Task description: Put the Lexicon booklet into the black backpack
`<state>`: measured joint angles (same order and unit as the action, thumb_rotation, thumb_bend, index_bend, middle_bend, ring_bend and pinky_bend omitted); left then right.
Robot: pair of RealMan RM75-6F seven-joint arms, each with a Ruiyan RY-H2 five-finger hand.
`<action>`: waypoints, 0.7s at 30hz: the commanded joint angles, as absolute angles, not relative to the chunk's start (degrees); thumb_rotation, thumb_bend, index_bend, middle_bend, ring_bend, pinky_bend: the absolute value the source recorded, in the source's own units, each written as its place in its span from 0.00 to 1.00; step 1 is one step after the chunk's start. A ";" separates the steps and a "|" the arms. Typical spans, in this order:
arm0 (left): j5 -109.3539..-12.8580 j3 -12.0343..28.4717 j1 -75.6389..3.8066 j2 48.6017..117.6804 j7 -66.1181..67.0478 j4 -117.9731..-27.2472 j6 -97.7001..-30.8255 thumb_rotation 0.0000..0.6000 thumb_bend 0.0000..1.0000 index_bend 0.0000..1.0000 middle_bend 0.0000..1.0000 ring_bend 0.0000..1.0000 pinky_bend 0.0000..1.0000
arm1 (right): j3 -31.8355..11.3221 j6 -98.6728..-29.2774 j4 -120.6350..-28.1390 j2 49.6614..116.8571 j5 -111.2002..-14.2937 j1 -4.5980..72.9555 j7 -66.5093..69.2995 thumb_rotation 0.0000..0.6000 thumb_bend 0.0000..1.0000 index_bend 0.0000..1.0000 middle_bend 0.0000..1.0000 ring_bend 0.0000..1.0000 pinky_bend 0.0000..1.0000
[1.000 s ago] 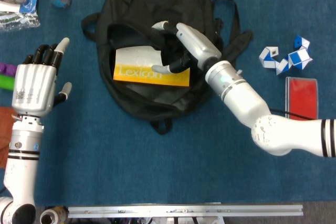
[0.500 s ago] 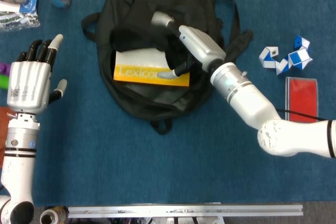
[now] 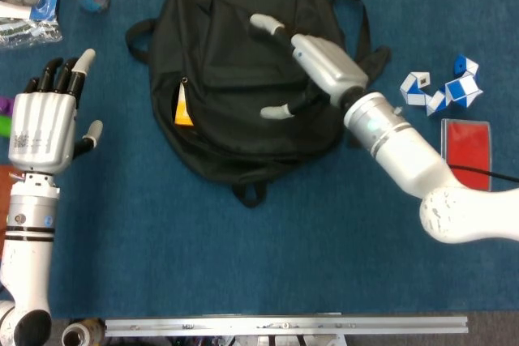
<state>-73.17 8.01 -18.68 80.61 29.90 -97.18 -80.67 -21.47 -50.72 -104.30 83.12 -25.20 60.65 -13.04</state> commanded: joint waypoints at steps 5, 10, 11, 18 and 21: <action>-73.45 7.66 -17.99 79.03 27.97 -97.53 -80.70 1.00 0.25 0.10 0.20 0.15 0.33 | -15.39 -66.84 -107.57 80.34 -37.15 53.59 -16.80 1.00 0.05 0.08 0.23 0.11 0.13; -73.93 7.35 -17.12 77.60 25.32 -97.59 -81.06 1.00 0.25 0.11 0.20 0.15 0.33 | -9.82 -76.18 -109.13 76.29 -47.22 47.09 -19.39 1.00 0.33 0.44 0.47 0.39 0.46; -74.00 7.22 -16.82 77.14 24.47 -97.50 -81.11 1.00 0.25 0.11 0.20 0.15 0.33 | -8.45 -78.01 -109.31 74.97 -49.39 45.34 -19.71 1.00 0.37 0.51 0.53 0.44 0.54; -74.93 5.93 -14.85 74.79 20.39 -96.47 -81.74 1.00 0.25 0.11 0.21 0.15 0.33 | -1.20 -80.26 -112.07 65.08 -57.05 36.00 -16.46 1.00 0.40 0.60 0.58 0.49 0.64; -75.64 5.30 -13.85 74.03 18.93 -96.29 -82.44 1.00 0.25 0.11 0.21 0.15 0.33 | 1.37 -81.96 -111.82 62.46 -60.95 31.84 -13.87 1.00 0.39 0.60 0.58 0.49 0.64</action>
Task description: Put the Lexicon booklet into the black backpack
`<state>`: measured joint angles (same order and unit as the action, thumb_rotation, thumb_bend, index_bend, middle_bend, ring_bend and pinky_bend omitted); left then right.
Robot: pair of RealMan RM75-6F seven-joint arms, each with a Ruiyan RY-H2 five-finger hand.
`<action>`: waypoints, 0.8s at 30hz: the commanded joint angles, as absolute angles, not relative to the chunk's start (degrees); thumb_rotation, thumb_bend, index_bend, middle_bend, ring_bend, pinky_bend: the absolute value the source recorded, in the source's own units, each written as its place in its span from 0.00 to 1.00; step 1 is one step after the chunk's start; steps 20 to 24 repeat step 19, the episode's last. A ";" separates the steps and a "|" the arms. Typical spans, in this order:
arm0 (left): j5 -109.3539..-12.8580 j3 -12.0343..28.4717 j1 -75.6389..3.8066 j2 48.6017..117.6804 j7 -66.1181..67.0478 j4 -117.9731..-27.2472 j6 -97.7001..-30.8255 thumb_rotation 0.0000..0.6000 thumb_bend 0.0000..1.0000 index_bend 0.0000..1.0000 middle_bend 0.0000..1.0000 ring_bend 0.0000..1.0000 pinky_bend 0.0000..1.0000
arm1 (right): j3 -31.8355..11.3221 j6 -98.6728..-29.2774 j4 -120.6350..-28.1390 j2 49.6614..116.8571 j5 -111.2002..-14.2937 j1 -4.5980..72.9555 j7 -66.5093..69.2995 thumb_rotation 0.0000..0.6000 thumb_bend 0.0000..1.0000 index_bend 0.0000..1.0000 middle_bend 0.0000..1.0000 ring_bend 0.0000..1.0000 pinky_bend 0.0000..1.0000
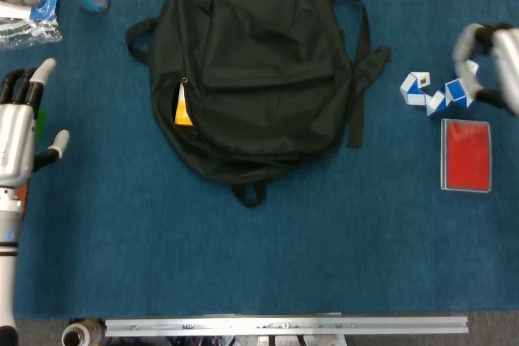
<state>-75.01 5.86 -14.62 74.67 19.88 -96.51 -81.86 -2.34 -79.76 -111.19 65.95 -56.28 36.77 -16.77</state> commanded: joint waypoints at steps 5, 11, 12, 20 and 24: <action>-77.71 4.24 -11.93 73.10 16.64 -95.96 -84.74 1.00 0.25 0.12 0.21 0.15 0.33 | 4.62 -86.04 -108.63 60.48 -66.76 25.23 -10.62 1.00 0.30 0.60 0.58 0.49 0.64; -79.67 2.79 -9.59 71.60 15.00 -96.52 -86.95 1.00 0.25 0.12 0.21 0.15 0.33 | 4.86 -91.99 -104.41 60.79 -69.09 17.52 -5.76 1.00 0.24 0.60 0.58 0.49 0.64; -80.08 2.68 -9.14 71.35 14.62 -96.80 -87.56 1.00 0.25 0.12 0.21 0.15 0.33 | 4.77 -92.45 -103.96 60.65 -69.01 16.37 -5.07 1.00 0.24 0.60 0.58 0.49 0.64; -82.06 1.67 -7.28 70.45 14.04 -97.04 -89.27 1.00 0.25 0.12 0.21 0.15 0.32 | 3.52 -92.35 -102.80 60.07 -69.58 12.79 -3.55 1.00 0.23 0.60 0.58 0.49 0.64; -82.06 1.67 -7.28 70.45 14.04 -97.04 -89.27 1.00 0.25 0.12 0.21 0.15 0.32 | 3.52 -92.35 -102.80 60.07 -69.58 12.79 -3.55 1.00 0.23 0.60 0.58 0.49 0.64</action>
